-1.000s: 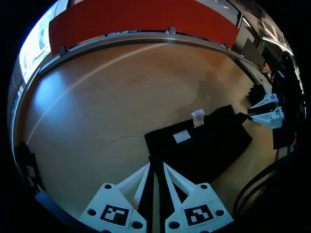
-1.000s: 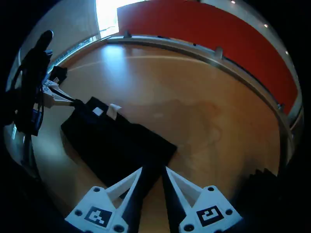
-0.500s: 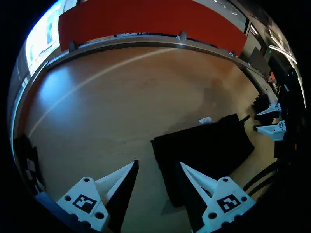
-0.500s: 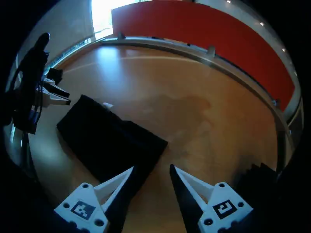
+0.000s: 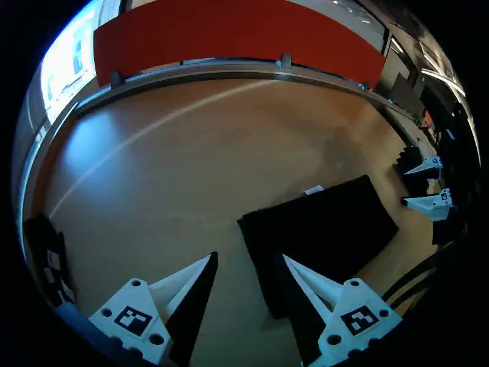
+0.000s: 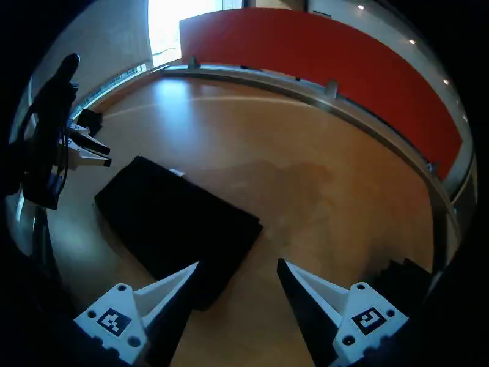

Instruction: Fold towel

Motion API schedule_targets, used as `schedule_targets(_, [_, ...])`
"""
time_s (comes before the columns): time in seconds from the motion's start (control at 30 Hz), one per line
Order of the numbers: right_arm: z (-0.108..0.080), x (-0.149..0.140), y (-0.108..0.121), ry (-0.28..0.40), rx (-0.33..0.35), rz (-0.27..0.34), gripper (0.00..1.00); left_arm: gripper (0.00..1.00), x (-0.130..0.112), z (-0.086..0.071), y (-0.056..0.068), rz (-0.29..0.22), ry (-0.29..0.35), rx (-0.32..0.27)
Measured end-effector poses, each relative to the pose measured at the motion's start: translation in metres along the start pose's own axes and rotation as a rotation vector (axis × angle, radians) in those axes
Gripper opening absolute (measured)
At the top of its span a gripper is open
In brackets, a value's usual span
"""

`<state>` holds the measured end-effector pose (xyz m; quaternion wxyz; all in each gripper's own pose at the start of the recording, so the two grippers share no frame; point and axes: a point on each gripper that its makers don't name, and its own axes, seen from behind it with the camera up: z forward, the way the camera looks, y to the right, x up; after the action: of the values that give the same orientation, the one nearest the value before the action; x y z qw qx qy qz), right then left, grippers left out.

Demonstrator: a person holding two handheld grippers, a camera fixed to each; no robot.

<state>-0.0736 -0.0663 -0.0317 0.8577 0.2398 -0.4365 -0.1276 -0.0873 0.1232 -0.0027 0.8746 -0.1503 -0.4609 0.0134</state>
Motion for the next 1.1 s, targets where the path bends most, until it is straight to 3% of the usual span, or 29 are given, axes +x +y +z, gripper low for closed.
schedule_targets(0.67, [-0.021, -0.021, -0.014, 0.007, 0.032, -0.031, 0.89, 0.67, -0.031, -0.029, -0.011, -0.046, 0.011, 0.05])
schedule_targets(1.1, [-0.015, -0.033, -0.034, -0.024, 0.115, -0.128, 0.88, 0.67, -0.05, -0.052, -0.016, -0.076, 0.021, 0.084])
